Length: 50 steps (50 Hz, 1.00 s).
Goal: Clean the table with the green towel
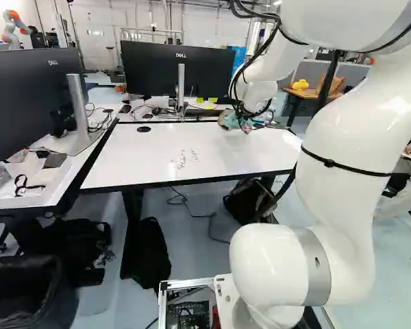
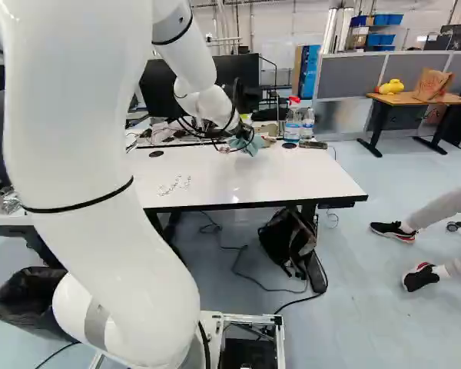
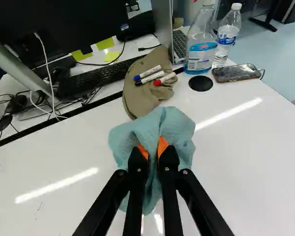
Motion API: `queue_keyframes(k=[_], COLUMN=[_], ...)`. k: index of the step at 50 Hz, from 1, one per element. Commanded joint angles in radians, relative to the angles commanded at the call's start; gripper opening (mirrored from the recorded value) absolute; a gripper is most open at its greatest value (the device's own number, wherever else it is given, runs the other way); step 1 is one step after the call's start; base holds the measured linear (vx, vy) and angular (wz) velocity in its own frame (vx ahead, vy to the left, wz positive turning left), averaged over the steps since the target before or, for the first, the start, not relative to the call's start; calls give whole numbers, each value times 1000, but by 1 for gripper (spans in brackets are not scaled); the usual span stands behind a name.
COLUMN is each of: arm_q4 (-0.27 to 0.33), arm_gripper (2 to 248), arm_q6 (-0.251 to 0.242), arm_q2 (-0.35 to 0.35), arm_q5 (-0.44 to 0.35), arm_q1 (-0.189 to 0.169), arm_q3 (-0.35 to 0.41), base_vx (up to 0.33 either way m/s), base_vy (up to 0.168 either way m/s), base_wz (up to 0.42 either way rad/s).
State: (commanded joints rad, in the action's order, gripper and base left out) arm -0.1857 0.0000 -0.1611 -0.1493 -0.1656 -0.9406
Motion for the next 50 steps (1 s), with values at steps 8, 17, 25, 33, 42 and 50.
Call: queue_keyframes(k=[8, 17, 25, 33, 42, 50], arm_q4=[0, 0, 0, 0, 0, 0], arm_gripper=[41, 41, 41, 41, 41, 41], arm_q6=[0, 0, 0, 0, 0, 0], arm_q2=[13, 27, 38, 49, 60, 71], arm_q5=[0, 0, 0, 0, 0, 0], arm_q1=[23, 49, 73, 97, 124, 149], arm_q3=[14, 29, 42, 53, 65, 77], base_vx=[0, 0, 0, 0, 0, 0], base_vy=[0, 0, 0, 0, 0, 0], base_wz=[0, 0, 0, 0, 0, 0])
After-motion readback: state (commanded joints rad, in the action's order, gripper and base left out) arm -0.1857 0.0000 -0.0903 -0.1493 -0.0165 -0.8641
